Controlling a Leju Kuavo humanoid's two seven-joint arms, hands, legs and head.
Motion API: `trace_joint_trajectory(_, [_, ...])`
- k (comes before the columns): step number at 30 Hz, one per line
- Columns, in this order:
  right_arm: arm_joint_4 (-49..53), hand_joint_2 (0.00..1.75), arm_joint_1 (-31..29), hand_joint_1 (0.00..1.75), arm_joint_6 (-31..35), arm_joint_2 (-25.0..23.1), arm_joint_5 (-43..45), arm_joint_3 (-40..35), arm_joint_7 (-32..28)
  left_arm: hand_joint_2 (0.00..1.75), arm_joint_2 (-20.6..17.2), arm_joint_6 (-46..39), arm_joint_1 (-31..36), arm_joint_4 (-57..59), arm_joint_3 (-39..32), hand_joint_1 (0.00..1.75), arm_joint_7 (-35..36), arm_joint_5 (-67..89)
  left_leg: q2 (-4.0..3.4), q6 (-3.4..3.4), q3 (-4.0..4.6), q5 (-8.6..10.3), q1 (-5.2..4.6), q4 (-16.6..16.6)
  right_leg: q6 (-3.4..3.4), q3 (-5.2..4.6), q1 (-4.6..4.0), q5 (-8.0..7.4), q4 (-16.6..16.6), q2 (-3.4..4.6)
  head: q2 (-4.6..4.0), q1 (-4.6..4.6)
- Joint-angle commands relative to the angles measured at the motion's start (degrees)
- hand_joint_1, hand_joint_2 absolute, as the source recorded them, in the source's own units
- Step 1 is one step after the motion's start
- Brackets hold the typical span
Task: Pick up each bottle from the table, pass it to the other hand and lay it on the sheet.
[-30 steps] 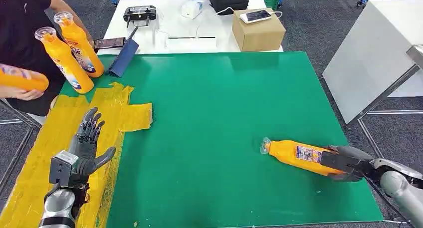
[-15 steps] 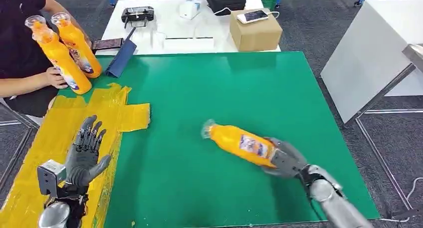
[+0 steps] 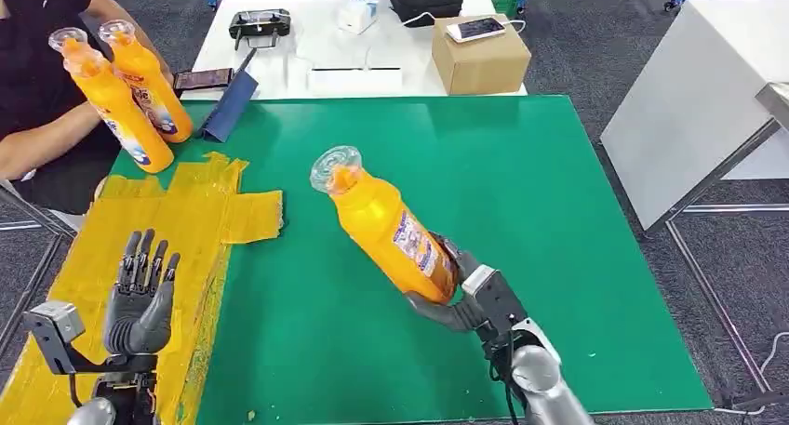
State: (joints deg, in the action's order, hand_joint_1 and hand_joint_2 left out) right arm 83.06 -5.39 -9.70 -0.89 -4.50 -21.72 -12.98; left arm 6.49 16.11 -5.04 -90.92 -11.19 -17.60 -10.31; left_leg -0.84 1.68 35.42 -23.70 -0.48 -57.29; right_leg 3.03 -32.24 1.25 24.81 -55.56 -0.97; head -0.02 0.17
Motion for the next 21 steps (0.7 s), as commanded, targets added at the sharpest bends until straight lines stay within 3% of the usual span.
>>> trace_joint_trajectory(1, [-8.30, 1.75, -4.13, 1.75, 1.23, -7.00, 0.24, -7.18, 0.13, 1.75, 1.60, 0.37, -1.01, -1.02, 7.84, 0.00, 0.06, 0.60, -0.05, -0.17, -0.16, -0.08, 0.13, -0.02, -0.20, 0.14, -0.12, 0.02, 0.02, 0.18, 0.00, -0.02])
trace_joint_trajectory(8, [-8.46, 1.75, -4.26, 1.75, 1.39, -6.97, 0.24, -7.67, 0.27, 1.75, 1.41, 1.02, -1.59, -1.69, 9.09, 0.00, 0.13, 0.11, 0.00, -0.11, -0.12, -0.04, 0.10, -0.01, -0.13, 0.15, -0.09, 0.02, 0.05, 0.11, 0.00, 0.00])
trace_joint_trajectory(14, [-14.33, 1.75, -5.73, 1.75, 2.00, -9.75, -1.12, -14.09, 0.58, 1.75, 1.53, 1.84, -5.58, -7.74, 20.88, 0.00, -2.50, 1.55, -0.03, -0.10, -0.04, -0.03, 0.07, -0.02, -0.11, 0.06, -0.06, 0.01, 0.02, 0.12, 0.00, -0.02])
trace_joint_trajectory(21, [-16.35, 1.75, -4.84, 1.75, 3.17, -8.91, -1.06, -16.10, -0.23, 1.75, -1.22, 2.43, -6.63, -9.17, 27.04, 0.00, -5.69, 2.05, 0.03, -0.15, -0.16, -0.05, 0.10, 0.02, -0.17, 0.18, -0.08, 0.03, 0.08, 0.10, 0.00, -0.02])
